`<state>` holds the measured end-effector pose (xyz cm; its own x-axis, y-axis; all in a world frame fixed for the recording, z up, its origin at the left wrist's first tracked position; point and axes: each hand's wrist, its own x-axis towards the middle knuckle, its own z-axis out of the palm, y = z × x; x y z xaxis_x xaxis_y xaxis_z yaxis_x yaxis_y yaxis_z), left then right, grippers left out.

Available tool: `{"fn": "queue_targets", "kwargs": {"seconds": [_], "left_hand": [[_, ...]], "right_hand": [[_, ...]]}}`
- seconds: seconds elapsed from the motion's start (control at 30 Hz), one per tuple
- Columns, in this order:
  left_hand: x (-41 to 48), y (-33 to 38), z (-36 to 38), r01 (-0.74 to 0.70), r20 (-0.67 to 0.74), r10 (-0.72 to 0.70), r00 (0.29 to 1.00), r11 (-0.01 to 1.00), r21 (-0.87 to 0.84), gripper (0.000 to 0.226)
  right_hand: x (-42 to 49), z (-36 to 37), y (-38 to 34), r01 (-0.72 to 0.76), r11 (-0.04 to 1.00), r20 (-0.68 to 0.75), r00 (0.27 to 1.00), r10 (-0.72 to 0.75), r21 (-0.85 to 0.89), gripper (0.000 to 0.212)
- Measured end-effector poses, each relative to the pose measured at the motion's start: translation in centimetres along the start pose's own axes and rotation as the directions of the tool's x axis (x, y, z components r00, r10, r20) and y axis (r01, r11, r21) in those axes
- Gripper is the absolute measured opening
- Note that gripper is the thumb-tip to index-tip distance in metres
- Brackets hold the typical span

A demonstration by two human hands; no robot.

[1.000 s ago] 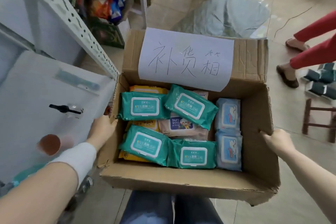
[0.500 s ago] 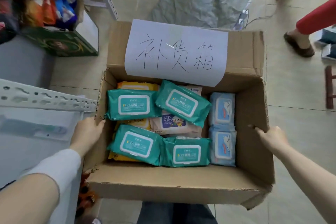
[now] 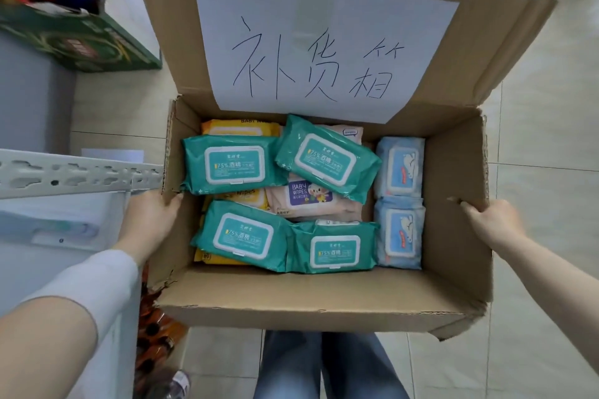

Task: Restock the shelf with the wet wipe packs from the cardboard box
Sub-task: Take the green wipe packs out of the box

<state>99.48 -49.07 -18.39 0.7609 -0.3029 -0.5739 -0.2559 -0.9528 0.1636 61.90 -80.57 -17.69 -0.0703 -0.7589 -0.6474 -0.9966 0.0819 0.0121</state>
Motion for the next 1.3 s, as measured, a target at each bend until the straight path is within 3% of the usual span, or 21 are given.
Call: {"fn": "queue_targets", "kwargs": {"seconds": [0.57, 0.7, 0.77, 0.8, 0.87, 0.93, 1.03, 1.13, 1.23, 1.3], "left_hand": [[-0.2, 0.5, 1.0, 0.066, -0.036, -0.066, 0.997, 0.998, -0.016, 0.044], [-1.3, 1.5, 0.4, 0.072, -0.038, -0.077, 0.996, 0.990, -0.121, 0.042], [-2.6, 3.0, -0.3, -0.073, -0.124, 0.048, 0.991, 0.976, -0.203, 0.058], [-3.1, 4.0, -0.8, -0.208, -0.187, 0.179, 0.966, 0.967, -0.149, 0.067], [-2.9, 6.0, -1.4, -0.491, -0.199, 0.503, 0.841, 0.864, 0.111, 0.075], [-1.0, 7.6, -1.8, -0.603, -0.039, 0.652, 0.758, 0.721, 0.342, 0.082], [2.8, 9.1, -2.0, -0.516, 0.189, 0.497, 0.847, 0.682, 0.519, 0.093], [5.1, 10.1, -2.7, -0.476, 0.319, 0.353, 0.879, 0.639, 0.605, 0.090], [6.0, 10.9, -3.2, -0.484, 0.409, 0.278, 0.869, 0.648, 0.588, 0.088], [6.1, 11.1, -3.5, -0.475, 0.435, 0.240, 0.868, 0.657, 0.585, 0.087]], "right_hand": [[0.3, 1.2, 0.2, -0.064, 0.994, -0.047, 0.997, 0.068, 0.086, 0.046], [-2.3, 1.1, -1.0, -0.071, 0.970, -0.115, 0.988, 0.100, 0.233, 0.044], [-5.2, 1.5, -2.3, 0.103, 0.971, -0.324, 0.946, -0.028, 0.216, 0.062], [-6.7, 1.7, -3.3, 0.244, 0.957, -0.398, 0.903, -0.164, 0.159, 0.067], [-9.0, 2.9, -5.6, 0.474, 0.879, -0.330, 0.840, -0.431, 0.059, 0.076], [-9.3, 4.6, -8.2, 0.523, 0.843, -0.140, 0.851, -0.506, 0.127, 0.088], [-7.5, 6.6, -12.1, 0.311, 0.825, -0.017, 0.939, -0.344, 0.471, 0.095], [-5.8, 7.3, -14.6, 0.087, 0.796, 0.028, 0.991, -0.129, 0.599, 0.093], [-4.3, 7.5, -14.9, -0.175, 0.721, 0.183, 0.981, 0.068, 0.671, 0.106], [-4.2, 7.2, -14.7, -0.306, 0.634, 0.333, 0.939, 0.081, 0.710, 0.093]]}}
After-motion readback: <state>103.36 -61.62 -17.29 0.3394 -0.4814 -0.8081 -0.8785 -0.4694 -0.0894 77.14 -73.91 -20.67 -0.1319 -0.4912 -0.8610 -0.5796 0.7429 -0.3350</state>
